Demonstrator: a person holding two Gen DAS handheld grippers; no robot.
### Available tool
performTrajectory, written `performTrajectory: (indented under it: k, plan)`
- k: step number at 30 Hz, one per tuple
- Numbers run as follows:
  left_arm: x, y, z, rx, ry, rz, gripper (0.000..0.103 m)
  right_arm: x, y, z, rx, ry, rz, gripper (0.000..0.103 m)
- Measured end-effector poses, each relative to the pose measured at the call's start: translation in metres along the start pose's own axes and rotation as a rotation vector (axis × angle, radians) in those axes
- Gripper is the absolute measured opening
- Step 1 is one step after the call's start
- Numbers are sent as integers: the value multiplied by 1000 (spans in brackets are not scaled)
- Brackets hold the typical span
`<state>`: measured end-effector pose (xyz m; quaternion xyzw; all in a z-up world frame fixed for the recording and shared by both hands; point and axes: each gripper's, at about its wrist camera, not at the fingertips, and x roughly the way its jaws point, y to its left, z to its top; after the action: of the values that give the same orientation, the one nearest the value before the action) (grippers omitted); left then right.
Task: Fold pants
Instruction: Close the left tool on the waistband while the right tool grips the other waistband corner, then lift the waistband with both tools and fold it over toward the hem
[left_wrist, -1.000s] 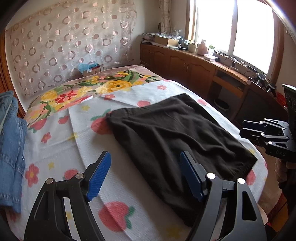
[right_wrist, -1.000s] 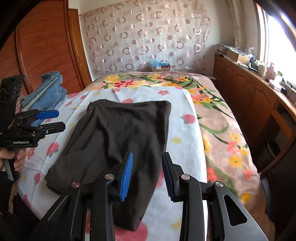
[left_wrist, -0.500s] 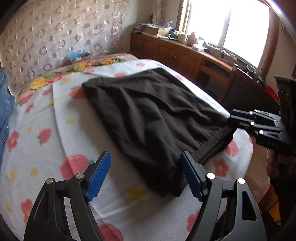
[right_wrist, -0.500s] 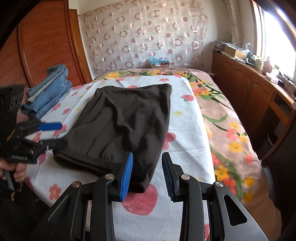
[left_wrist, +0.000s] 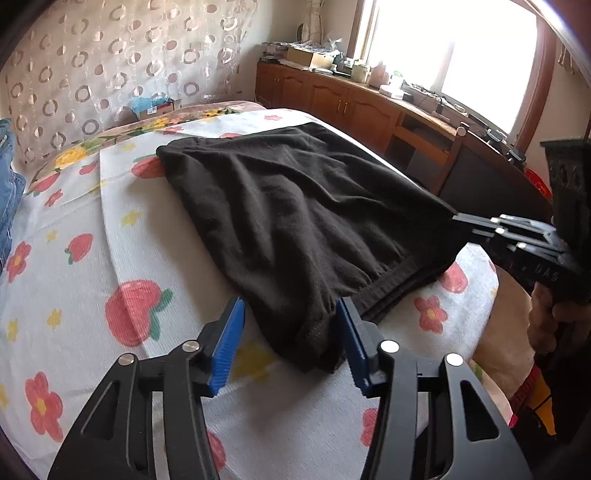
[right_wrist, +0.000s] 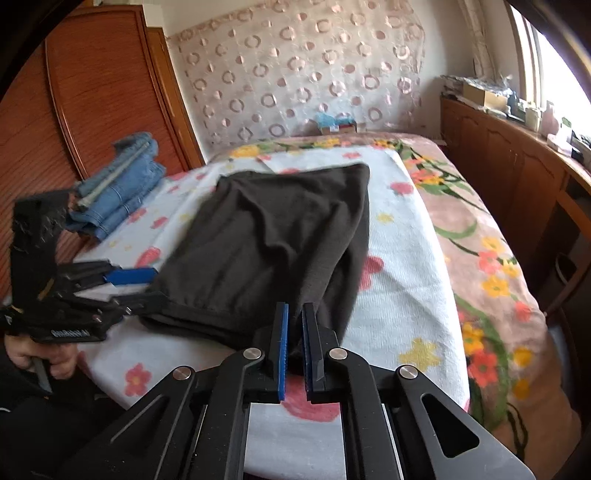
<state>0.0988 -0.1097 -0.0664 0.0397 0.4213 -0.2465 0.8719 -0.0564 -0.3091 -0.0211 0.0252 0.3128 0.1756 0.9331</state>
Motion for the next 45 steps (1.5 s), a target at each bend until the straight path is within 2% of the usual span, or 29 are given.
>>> performTrajectory:
  k: [5, 8, 12, 15, 24, 27, 32, 40, 41, 43, 45]
  plan:
    - [0, 4, -2, -5, 10, -4, 48, 4, -6, -9, -1, 24, -22, 7]
    - [2, 5, -4, -8, 18, -5, 48, 9, -7, -16, -1, 47, -57, 17]
    - [2, 5, -5, -9, 18, -6, 48, 7, -3, -18, 0, 31, -94, 31]
    - [2, 5, -5, -6, 14, -1, 48, 9, -2, -18, 11, 42, -106, 34]
    - [0, 3, -6, -1, 4, 11, 48, 17, 0, -16, 37, 56, -95, 34]
    - [1, 2, -6, -1, 1, 15, 48, 17, -1, -18, 41, 53, -78, 23]
    - [0, 0, -7, -5, 0, 7, 47, 18, -2, -19, 39, 48, -43, 12]
    - [-2, -7, -10, 8, 11, 21, 46, 19, -3, -20, 39, 40, -30, 10]
    - [-2, -8, -10, 10, 8, 17, 42, 19, -2, -20, 40, 38, -30, 10]
    - [-2, -8, -11, 7, 6, -16, 24, 19, -1, -21, 42, 36, -29, 10]
    - [-4, -12, -10, 26, -5, -11, 15, 18, 0, -20, 43, 30, -23, 9]
